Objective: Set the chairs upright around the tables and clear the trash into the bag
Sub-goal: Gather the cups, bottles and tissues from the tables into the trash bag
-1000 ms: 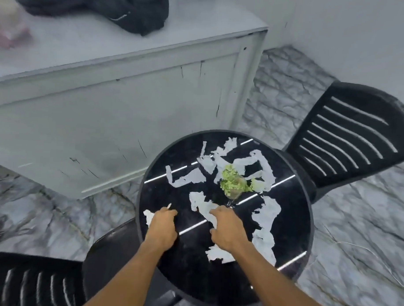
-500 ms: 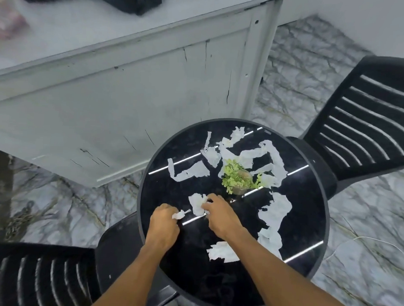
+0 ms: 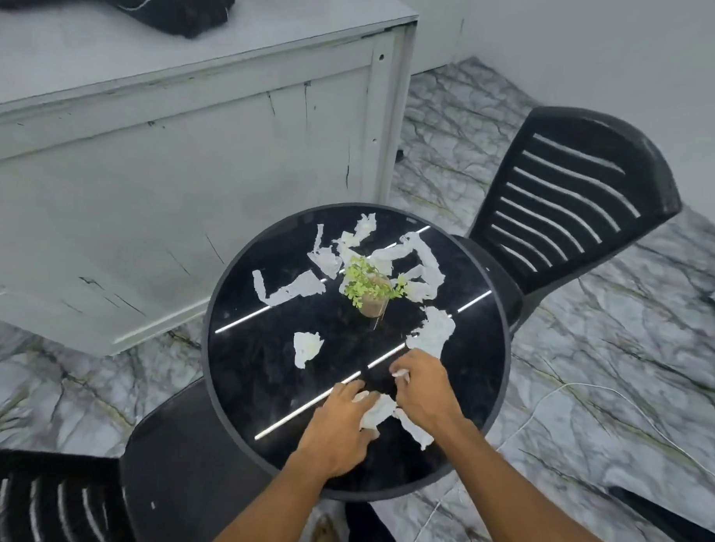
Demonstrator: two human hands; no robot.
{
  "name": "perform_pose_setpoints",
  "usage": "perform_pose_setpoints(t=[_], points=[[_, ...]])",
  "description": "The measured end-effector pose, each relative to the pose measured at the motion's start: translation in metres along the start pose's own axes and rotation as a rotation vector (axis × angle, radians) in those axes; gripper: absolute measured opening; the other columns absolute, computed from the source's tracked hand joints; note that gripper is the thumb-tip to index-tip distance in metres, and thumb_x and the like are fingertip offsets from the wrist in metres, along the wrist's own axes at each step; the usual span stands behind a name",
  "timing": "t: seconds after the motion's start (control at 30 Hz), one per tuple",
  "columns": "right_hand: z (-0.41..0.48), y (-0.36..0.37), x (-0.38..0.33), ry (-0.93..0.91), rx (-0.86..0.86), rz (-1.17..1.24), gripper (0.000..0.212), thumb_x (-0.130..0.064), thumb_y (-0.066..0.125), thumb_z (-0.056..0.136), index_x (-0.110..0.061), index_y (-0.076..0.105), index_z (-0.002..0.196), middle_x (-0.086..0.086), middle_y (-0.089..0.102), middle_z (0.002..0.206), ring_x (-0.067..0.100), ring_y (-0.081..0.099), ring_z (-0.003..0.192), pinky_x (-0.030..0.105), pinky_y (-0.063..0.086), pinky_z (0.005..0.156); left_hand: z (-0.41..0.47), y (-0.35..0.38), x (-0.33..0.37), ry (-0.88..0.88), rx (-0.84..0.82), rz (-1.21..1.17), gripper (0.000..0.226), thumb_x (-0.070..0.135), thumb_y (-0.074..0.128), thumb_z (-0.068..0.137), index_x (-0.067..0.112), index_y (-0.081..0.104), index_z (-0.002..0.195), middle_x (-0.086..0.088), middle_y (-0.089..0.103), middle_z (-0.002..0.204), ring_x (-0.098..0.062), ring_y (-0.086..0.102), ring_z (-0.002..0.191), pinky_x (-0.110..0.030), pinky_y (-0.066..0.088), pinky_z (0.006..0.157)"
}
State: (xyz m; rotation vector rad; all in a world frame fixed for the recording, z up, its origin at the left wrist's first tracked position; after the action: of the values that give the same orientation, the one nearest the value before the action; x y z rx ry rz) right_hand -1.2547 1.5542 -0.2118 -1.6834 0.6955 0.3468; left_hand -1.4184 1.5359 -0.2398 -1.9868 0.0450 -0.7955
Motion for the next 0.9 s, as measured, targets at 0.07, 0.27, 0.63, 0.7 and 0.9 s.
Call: perform_pose_setpoints(t=[0.07, 0.27, 0.63, 0.7, 0.9], points=[[-0.023, 0.0, 0.016, 0.057, -0.02, -0.056, 0.029, -0.004, 0.059, 0.083, -0.015, 0.071, 0.107, -0.006, 0.058, 0.112, 0.013, 0.055, 0.106, 0.018, 0.043, 0.089, 0.0, 0.01, 0.0, 0.006, -0.006, 0.036, 0.033, 0.011, 0.056, 0.091, 0.021, 0.064, 0.122, 0.007, 0.046, 0.137, -0.016, 0.041, 0.126, -0.034, 0.048, 0.095], [-0.05, 0.017, 0.044, 0.075, -0.114, -0.166, 0.041, 0.005, 0.06, 0.074, -0.018, 0.071, 0.107, -0.003, 0.057, 0.115, 0.022, 0.051, 0.106, 0.02, 0.042, 0.082, -0.005, -0.039, -0.005, -0.092, 0.516, -0.166, 0.033, -0.002, 0.063, 0.085, 0.012, 0.067, 0.115, 0.001, 0.066, 0.111, -0.019, 0.06, 0.101, -0.033, 0.053, 0.09], [0.034, -0.036, 0.053, 0.089, -0.002, 0.053, 0.061, 0.005, 0.059, 0.085, -0.014, 0.048, 0.141, -0.004, 0.027, 0.154, 0.013, 0.052, 0.108, 0.0, 0.036, 0.084, 0.04, -0.042, -0.048, -0.453, 0.341, -0.051, 0.039, -0.01, 0.052, 0.078, 0.011, 0.071, 0.104, -0.009, 0.057, 0.106, -0.031, 0.059, 0.094, -0.033, 0.048, 0.074], [0.045, -0.04, 0.061, 0.121, -0.075, -0.061, 0.066, 0.006, 0.061, 0.084, -0.014, 0.043, 0.144, -0.001, 0.017, 0.16, 0.023, 0.053, 0.12, 0.016, 0.044, 0.093, 0.043, -0.041, -0.042, -0.452, 0.375, -0.072, 0.036, -0.013, 0.051, 0.076, 0.007, 0.074, 0.095, -0.003, 0.058, 0.089, -0.023, 0.057, 0.082, -0.028, 0.045, 0.069], [0.043, -0.037, 0.057, 0.102, -0.177, -0.073, 0.035, 0.011, 0.048, 0.077, -0.006, 0.074, 0.093, 0.008, 0.069, 0.094, 0.023, 0.066, 0.088, 0.032, 0.056, 0.075, 0.032, -0.045, -0.027, -0.461, 0.427, -0.151, 0.031, -0.012, 0.053, 0.077, 0.008, 0.075, 0.088, 0.0, 0.061, 0.083, -0.02, 0.059, 0.08, -0.02, 0.04, 0.066]])
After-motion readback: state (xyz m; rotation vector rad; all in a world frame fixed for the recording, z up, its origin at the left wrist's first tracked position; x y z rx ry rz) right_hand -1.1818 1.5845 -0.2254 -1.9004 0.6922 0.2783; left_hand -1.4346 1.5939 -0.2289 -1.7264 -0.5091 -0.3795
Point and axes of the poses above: each hand's wrist, its own z-axis towards the middle knuckle, its own y-axis out of the palm, x = y × z, the point moved 5 cm from there along z, towards the middle knuckle
